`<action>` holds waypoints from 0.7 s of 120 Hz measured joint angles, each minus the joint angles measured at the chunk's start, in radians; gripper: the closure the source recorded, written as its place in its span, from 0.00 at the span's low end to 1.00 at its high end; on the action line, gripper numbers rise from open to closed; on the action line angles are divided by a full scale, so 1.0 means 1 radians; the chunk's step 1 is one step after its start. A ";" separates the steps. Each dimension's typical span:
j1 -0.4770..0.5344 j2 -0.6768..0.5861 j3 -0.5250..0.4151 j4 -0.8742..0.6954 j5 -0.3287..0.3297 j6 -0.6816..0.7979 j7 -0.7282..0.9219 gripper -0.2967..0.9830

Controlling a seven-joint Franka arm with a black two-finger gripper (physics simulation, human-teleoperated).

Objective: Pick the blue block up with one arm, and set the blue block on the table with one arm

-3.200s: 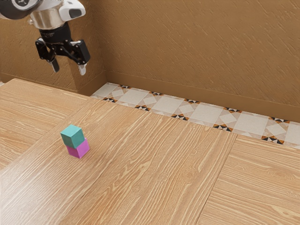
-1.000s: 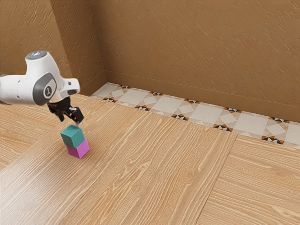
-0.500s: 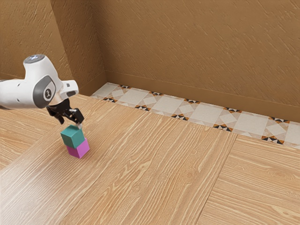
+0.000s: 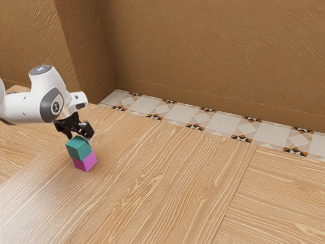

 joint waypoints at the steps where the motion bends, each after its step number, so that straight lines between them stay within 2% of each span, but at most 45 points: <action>1: -0.001 -0.001 0.000 -0.004 -0.001 0.001 0.000 0.23; 84: 0.005 -0.030 0.003 -0.096 -0.029 0.030 -0.017 0.23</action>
